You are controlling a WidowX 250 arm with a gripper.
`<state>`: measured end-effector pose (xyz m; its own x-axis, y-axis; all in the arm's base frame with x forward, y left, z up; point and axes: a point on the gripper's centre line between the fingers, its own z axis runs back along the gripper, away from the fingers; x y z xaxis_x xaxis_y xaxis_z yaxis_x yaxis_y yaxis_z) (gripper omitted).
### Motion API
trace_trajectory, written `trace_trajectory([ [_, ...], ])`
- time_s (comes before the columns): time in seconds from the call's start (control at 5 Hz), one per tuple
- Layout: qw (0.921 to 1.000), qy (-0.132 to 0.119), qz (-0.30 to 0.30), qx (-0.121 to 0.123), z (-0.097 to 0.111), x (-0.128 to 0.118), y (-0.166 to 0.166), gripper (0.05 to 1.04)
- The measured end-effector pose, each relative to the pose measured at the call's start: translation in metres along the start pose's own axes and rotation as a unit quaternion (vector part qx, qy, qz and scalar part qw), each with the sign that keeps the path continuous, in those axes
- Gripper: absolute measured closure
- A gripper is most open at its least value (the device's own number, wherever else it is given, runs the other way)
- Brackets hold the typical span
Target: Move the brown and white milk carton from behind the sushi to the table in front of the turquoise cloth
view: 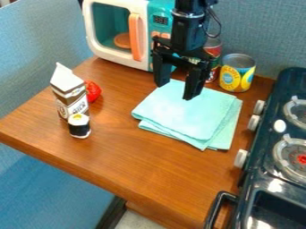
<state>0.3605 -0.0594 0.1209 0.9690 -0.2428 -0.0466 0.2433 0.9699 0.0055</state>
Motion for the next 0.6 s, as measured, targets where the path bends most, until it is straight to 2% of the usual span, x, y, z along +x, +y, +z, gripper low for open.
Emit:
trace_trajectory([
  [0.2, 0.9997, 0.023, -0.004, -0.003, -0.014, -0.002, -0.001, 0.083],
  [0.4, 0.998, 0.034, -0.051, -0.016, -0.021, -0.009, 0.002, 0.083],
  [0.6, 0.9974, 0.035, -0.062, -0.005, -0.008, -0.018, 0.027, 0.083],
])
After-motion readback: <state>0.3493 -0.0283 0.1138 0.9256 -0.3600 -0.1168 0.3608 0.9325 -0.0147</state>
